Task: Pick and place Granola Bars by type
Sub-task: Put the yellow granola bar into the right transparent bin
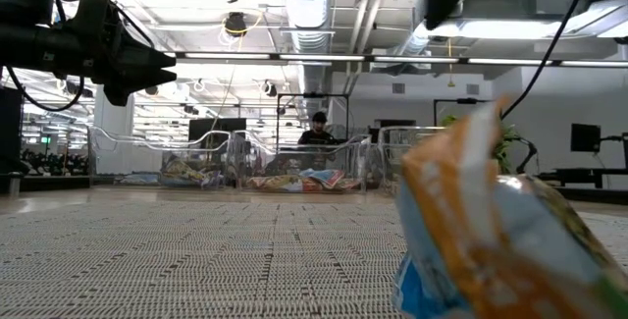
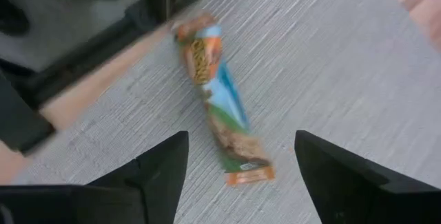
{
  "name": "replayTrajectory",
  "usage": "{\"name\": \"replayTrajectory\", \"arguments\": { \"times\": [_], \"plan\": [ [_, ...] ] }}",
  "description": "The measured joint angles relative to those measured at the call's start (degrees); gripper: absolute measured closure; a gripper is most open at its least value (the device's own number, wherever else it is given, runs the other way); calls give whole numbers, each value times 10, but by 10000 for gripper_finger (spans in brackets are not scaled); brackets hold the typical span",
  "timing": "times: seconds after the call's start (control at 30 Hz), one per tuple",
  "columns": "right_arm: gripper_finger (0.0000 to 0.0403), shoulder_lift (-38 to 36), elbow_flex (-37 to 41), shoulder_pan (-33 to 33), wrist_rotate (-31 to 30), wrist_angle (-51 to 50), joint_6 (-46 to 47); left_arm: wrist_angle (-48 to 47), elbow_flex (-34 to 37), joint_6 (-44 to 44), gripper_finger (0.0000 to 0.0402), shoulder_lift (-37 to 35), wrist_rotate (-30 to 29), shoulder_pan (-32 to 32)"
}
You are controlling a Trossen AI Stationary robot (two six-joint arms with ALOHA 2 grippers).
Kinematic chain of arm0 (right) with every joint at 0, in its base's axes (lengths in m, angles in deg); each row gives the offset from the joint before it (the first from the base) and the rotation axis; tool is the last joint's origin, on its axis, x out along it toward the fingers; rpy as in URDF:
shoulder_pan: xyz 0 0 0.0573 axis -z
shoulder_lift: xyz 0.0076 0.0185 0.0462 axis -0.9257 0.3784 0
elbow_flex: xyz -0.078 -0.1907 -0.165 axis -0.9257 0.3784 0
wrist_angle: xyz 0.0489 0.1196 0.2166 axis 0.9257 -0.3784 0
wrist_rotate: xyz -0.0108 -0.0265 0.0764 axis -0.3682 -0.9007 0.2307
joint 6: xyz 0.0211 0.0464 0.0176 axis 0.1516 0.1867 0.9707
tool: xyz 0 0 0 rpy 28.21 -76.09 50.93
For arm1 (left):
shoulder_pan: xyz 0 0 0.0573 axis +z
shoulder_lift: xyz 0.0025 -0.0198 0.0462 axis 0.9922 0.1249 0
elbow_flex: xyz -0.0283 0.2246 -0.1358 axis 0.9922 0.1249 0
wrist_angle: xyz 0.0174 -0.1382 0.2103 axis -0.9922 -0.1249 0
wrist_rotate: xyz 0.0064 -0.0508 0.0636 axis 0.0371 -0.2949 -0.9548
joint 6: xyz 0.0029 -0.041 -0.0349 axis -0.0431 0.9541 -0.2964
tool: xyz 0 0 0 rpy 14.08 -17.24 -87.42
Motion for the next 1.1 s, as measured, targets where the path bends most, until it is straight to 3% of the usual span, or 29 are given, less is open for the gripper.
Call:
{"name": "replayTrajectory", "arguments": {
  "times": [0.57,0.77,1.1],
  "plan": [
    [142,8,74,12,4,150,-70,0,0,-1,223,0,0,0],
    [142,8,75,24,22,145,-93,0,0,-1,223,0,0,0],
    [143,77,57,32,17,145,-94,0,0,-1,223,0,0,0]
  ]
}}
